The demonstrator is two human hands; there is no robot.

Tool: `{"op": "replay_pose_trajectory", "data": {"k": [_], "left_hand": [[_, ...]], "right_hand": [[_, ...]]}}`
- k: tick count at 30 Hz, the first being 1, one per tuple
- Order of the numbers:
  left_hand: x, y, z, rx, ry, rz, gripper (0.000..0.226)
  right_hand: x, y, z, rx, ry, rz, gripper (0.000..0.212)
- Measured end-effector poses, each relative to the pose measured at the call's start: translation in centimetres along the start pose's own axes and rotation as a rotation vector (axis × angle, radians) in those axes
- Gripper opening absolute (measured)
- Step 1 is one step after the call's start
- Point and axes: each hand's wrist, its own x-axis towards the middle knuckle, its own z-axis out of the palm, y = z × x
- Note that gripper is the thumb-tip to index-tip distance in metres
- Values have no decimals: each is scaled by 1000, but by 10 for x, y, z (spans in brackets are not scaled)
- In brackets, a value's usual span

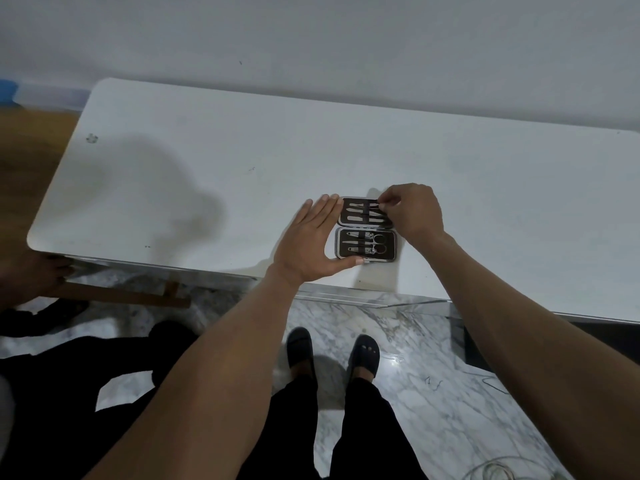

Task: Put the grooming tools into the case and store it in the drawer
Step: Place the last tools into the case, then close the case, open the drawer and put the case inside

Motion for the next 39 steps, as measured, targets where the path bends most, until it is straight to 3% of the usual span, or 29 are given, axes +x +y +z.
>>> {"op": "replay_pose_trajectory", "data": {"k": [8,24,33,39], "left_hand": [[0,0,0,-12,-8,-6,121],[0,-1,0,11,-11,8,119],[1,0,1,99,6,7,112],[2,0,0,124,-18,-5,113]], "right_hand": [[1,-7,6,-134,61,-13,23],[8,2,1,-33,63,124,17],[11,9,-10,162,48,227,8],[0,6,-26,308,-21,120,14]]}}
